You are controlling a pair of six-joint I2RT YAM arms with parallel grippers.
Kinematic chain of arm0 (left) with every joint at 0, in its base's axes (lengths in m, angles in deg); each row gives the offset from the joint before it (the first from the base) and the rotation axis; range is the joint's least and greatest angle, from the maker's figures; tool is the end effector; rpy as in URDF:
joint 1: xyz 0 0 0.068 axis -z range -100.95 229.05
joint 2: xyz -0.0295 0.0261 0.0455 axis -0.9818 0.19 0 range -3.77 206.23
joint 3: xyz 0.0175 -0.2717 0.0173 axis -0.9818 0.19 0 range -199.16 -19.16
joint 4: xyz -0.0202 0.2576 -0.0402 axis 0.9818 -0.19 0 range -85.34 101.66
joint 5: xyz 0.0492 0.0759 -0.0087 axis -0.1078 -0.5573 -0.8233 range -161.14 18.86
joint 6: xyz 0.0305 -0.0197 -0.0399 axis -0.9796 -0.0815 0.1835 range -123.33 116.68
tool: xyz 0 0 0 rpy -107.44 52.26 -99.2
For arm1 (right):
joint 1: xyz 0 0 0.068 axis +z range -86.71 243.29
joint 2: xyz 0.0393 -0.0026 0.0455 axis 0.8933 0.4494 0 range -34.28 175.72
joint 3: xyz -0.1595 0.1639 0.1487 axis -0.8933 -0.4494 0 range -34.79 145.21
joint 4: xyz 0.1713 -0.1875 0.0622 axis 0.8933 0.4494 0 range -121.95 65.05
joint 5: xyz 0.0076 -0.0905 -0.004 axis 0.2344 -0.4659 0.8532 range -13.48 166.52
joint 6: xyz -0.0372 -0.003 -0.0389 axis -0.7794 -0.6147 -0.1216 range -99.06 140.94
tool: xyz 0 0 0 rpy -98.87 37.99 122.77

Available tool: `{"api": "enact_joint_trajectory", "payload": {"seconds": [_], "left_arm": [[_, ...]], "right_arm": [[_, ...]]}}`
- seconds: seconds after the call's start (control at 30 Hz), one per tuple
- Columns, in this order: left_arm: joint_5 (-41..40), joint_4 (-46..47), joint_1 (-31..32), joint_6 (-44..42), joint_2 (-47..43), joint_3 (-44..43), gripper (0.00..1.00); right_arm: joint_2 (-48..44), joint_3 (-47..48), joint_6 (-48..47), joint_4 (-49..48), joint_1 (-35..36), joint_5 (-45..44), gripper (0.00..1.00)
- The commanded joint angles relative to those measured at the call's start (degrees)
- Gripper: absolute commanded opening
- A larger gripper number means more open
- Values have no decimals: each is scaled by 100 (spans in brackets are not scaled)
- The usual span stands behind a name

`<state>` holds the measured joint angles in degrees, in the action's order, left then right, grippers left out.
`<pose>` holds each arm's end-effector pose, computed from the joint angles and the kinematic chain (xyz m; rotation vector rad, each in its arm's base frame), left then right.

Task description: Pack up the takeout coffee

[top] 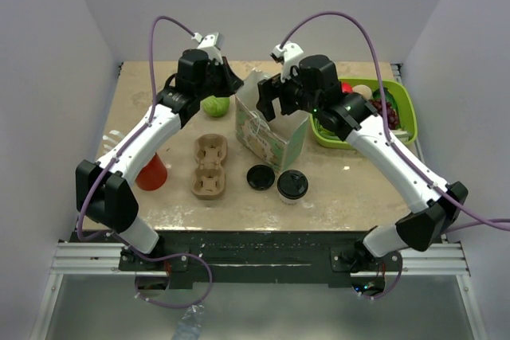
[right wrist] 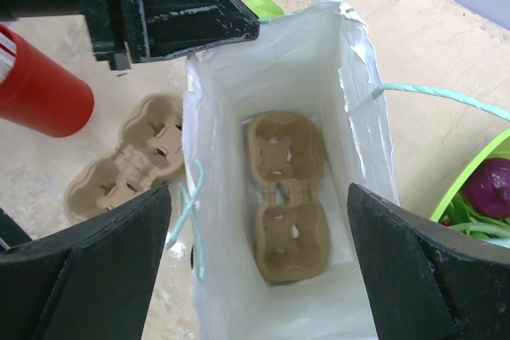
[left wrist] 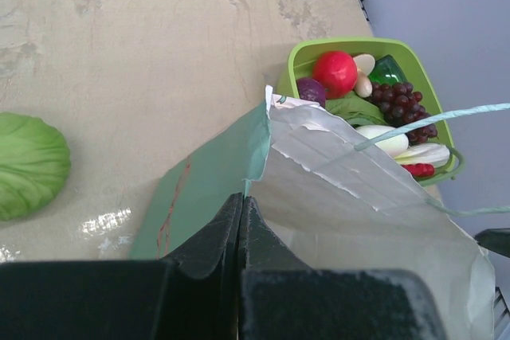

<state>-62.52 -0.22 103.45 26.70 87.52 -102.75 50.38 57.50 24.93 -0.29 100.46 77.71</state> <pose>0.3435 -0.1617 0.3674 0.0082 1.9876 -0.7736 0.2628 0.2002 0.4238 -0.5905 1.9346 0.4809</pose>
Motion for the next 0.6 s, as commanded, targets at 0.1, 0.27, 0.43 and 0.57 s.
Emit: {"api": "enact_joint_trajectory", "payload": {"seconds": [0.1,0.27,0.43,0.57], "left_arm": [[-89,151,-6,57,-102,-175,0],[-133,133,-6,57,-111,-175,0],[-168,142,-6,57,-146,-166,0],[-238,107,-6,48,-146,-175,0]], "right_arm": [[-442,-18,190,-336,1,294,94],[-503,-18,295,-257,1,128,94],[-477,-27,409,-37,-17,-363,94],[-512,-62,436,130,-16,-856,94]]}}
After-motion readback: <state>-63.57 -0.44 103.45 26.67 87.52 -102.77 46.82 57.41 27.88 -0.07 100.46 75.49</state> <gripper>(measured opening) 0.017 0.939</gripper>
